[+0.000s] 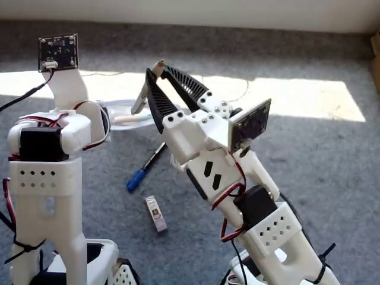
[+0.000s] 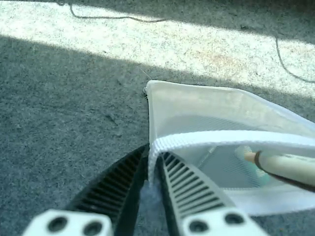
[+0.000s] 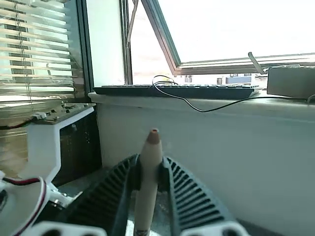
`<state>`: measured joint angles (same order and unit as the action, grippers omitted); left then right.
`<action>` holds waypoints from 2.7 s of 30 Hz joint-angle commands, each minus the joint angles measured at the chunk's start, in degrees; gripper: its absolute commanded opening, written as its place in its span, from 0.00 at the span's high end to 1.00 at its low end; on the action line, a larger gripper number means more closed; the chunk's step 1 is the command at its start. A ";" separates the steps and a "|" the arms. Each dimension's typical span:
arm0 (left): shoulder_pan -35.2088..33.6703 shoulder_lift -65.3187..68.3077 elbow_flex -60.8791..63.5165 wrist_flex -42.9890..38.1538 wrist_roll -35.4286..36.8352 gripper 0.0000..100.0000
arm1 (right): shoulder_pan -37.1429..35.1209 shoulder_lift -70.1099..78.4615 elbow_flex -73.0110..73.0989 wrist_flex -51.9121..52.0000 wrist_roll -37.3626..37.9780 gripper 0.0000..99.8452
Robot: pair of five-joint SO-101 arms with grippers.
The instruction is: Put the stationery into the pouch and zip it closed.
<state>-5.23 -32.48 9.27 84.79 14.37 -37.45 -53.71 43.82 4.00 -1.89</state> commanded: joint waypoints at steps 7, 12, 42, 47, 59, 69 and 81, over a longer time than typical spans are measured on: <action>0.92 0.57 0.22 0.18 0.70 0.99 | 0.40 -0.04 1.54 0.48 0.70 1.00; 0.92 0.57 0.22 0.18 0.70 0.99 | -3.21 -0.04 1.10 11.47 0.70 1.00; 0.92 0.57 0.92 0.09 0.70 0.99 | -4.35 5.67 -10.86 33.01 1.49 0.85; 0.84 0.66 0.92 0.09 0.62 0.99 | -4.18 5.32 -11.30 33.89 1.49 0.85; -8.40 0.48 0.84 -0.18 0.62 0.99 | -3.38 5.93 -20.18 44.35 1.85 0.85; -13.23 0.48 0.48 0.26 0.70 0.99 | -0.75 9.01 -33.54 59.91 3.69 0.85; -17.71 0.40 0.31 0.00 0.70 0.99 | 5.93 30.37 -44.35 71.08 4.75 0.85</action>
<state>-20.53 -32.31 10.42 84.88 14.46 -33.58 -25.67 3.65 74.15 2.15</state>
